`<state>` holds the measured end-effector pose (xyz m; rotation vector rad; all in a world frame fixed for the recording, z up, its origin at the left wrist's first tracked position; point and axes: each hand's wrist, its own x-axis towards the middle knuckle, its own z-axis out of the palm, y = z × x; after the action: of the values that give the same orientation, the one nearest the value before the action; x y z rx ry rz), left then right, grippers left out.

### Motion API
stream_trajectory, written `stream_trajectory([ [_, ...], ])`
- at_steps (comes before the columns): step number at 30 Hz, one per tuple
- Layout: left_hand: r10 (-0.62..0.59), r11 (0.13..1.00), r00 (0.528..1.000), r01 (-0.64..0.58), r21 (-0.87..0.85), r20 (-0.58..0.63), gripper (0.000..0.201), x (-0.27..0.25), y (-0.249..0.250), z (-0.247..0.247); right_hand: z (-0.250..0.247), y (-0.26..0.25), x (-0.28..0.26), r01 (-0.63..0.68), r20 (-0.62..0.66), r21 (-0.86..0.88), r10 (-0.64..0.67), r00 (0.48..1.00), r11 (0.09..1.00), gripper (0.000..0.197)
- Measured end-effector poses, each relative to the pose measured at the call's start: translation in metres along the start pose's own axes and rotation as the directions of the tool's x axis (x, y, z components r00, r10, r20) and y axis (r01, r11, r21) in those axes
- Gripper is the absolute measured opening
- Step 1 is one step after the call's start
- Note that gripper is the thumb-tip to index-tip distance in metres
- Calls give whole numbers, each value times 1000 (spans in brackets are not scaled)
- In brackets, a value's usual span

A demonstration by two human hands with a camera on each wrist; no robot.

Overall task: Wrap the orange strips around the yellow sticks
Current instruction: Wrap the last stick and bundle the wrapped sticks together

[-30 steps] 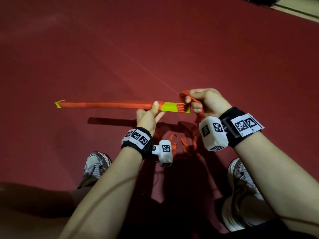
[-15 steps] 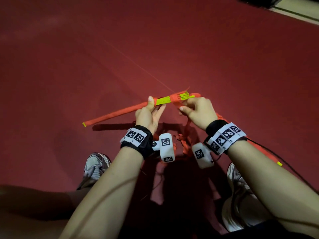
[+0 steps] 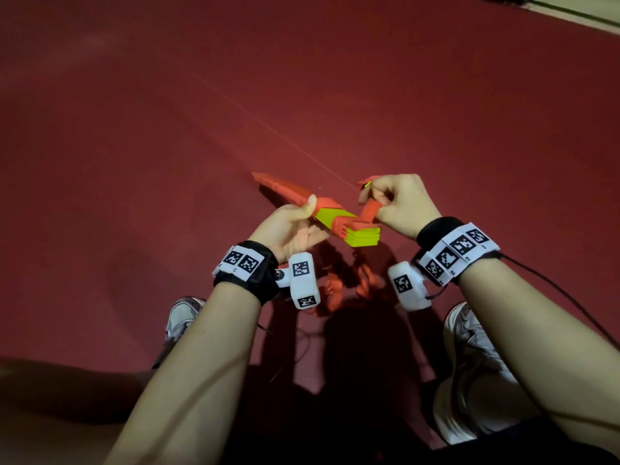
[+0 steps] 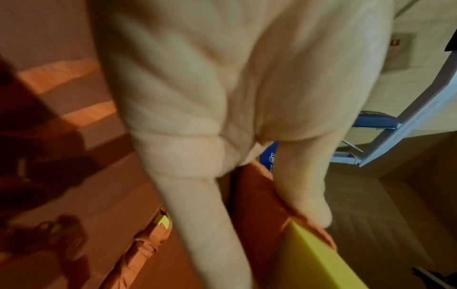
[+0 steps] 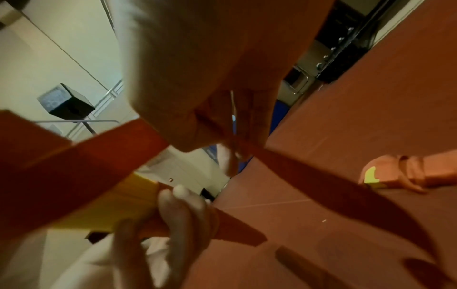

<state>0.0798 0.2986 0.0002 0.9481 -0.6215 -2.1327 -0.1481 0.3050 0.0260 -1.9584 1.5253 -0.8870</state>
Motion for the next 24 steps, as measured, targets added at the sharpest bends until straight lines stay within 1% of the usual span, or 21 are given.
stream_trajectory([
  [2, -10, 1000, 1000, 11, 12, -18, 42, -2, -3, -2, 2, -4, 3, -42, 63, 19, 41, 997, 999, 49],
  [4, -11, 999, 998, 14, 48, -64, 59, -3, -6, -3, 2, -8, 7, -96, 127, 55, 88, 988, 994, 48],
  [5, -10, 997, 997, 16, 78, -82, 67, -3, -6, -5, 2, -9, 8, -146, 178, 87, 129, 976, 985, 46],
  [6, -10, 994, 996, 19, 105, -87, 65, -2, -5, -6, 1, -12, 8, -203, 231, 115, 173, 957, 972, 45],
  [7, -12, 991, 996, 24, 135, -91, 54, -1, -4, -6, -2, -14, 7, -258, 284, 133, 212, 935, 957, 45],
  [8, -16, 988, 995, 31, 149, -97, 44, 1, -3, -8, -5, -17, 5, -305, 346, 160, 236, 908, 939, 38],
  [9, -12, 985, 993, 31, 168, -118, 43, 2, -4, -10, -8, -20, 3, -344, 399, 191, 248, 883, 919, 29],
  [10, 3, 982, 990, 25, 188, -143, 51, 3, -6, -11, -11, -24, 2, -381, 432, 228, 257, 864, 896, 23],
  [11, 21, 979, 985, 14, 202, -169, 59, 4, -7, -11, -14, -24, 1, -421, 459, 300, 257, 850, 856, 22],
  [12, 32, 980, 984, 4, 197, -177, 62, 5, -9, -12, -15, -25, 1, -456, 468, 378, 258, 845, 806, 22],
  [13, 47, 981, 979, -8, 194, -199, 60, 6, -13, -11, -14, -26, 2, -470, 457, 453, 255, 852, 758, 20],
  [14, 70, 981, 974, -28, 192, -216, 53, 8, -17, -11, -13, -28, 3, -457, 425, 488, 255, 869, 744, 14],
  [15, 92, 981, 966, -46, 189, -241, 43, 11, -21, -9, -10, -29, 5, -423, 380, 485, 250, 890, 765, 11],
  [16, 119, 981, 958, -73, 180, -260, 33, 14, -24, -6, -8, -32, 7, -376, 333, 445, 239, 912, 813, 16],
  [17, 150, 980, 949, -107, 167, -277, 30, 17, -27, -4, -5, -36, 8, -314, 298, 390, 204, 932, 865, 18],
  [18, 179, 981, 937, -145, 133, -299, 32, 20, -30, -2, -1, -41, 8, -233, 270, 298, 152, 951, 926, 16],
  [19, 202, 979, 924, -183, 86, -326, 34, 24, -32, -1, 2, -47, 8, -120, 244, 156, 80, 966, 980, 14],
  [20, 220, 974, 907, -222, 37, -360, 33, 26, -32, 1, 6, -52, 7, 12, 222, -24, -7, 975, 1000, 14],
  [21, 232, 966, 890, -258, -14, -393, 31, 26, -31, 2, 11, -59, 4, 134, 221, -210, -86, 971, 969, 17],
  [22, 241, 953, 872, -295, -65, -427, 30, 27, -30, 2, 17, -64, 1, 219, 243, -353, -137, 960, 910, 21],
  [24, 230, 925, 833, -348, -152, -504, 23, 28, -26, 5, 31, -70, -3, 294, 290, -494, -164, 943, 818, 28],
])
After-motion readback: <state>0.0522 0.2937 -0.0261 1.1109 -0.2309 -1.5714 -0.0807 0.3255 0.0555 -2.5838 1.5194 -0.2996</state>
